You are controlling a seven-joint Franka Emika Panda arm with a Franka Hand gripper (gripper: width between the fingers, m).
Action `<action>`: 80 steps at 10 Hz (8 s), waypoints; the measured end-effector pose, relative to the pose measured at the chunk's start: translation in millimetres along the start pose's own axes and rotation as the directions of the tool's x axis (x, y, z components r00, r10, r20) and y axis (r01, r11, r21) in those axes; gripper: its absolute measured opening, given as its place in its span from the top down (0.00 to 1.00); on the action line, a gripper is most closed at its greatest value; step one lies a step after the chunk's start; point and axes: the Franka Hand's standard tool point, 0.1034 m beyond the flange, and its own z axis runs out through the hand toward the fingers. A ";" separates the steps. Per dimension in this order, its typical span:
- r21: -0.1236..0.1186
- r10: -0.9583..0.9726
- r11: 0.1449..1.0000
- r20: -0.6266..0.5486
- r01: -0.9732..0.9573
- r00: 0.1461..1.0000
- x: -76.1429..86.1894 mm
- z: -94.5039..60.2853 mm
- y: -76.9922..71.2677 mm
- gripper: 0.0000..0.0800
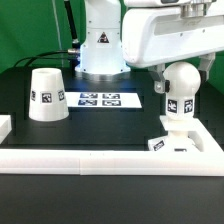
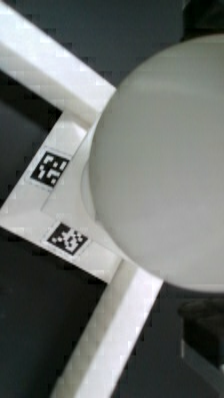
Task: Assemble lamp
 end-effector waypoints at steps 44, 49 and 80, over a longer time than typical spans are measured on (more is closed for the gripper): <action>-0.002 0.701 0.713 0.005 -0.701 0.713 -0.7 7.6 -8.2 0.13; -0.019 0.322 0.946 0.011 -0.322 0.947 0.8 6.8 -4.1 0.13; 0.002 0.976 0.217 -0.023 -0.976 0.217 3.7 9.0 5.6 0.28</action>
Offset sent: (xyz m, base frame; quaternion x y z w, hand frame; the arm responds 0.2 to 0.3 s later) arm 0.0024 0.0064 0.0012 0.0007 -0.0117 -0.1007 0.9948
